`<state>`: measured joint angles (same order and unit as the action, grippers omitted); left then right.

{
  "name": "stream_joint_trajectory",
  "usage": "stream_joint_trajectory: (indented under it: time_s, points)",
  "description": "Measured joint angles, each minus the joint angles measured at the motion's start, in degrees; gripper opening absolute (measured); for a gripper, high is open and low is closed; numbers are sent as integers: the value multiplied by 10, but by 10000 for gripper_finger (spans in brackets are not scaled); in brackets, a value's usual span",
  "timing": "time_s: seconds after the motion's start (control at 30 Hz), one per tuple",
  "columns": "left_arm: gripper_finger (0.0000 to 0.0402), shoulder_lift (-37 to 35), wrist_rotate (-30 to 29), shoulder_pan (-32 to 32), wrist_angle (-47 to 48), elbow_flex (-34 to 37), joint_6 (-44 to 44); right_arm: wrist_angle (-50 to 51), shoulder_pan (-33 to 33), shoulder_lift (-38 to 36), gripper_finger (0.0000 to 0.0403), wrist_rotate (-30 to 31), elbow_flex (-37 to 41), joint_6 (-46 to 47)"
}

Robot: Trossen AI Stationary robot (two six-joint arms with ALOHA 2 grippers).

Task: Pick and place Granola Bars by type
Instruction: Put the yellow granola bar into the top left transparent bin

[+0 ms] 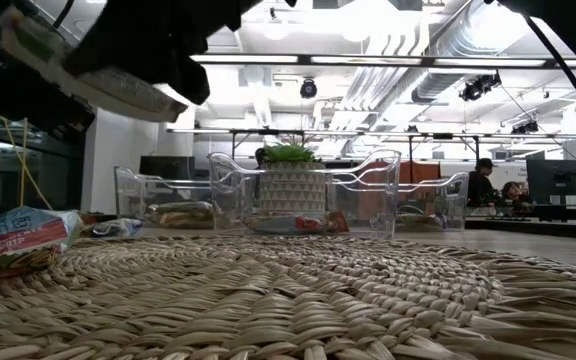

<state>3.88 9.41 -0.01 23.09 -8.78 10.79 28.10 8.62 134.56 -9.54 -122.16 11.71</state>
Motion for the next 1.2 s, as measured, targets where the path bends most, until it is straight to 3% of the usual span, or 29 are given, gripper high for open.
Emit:
stream_joint_trajectory:
  time_s: [0.43, 0.7, 1.2]
  points:
    - [1, 0, 0, 0, 0, 0, 0, -1, 0, 0, 84, 0, -61, 13]
    - [1, 0, 0, 0, 0, 0, 0, -1, 0, 0, 84, 32, -125, 9]
    - [1, 0, 0, 0, 7, 0, 0, -127, -4, -10, 84, 95, -128, 13]
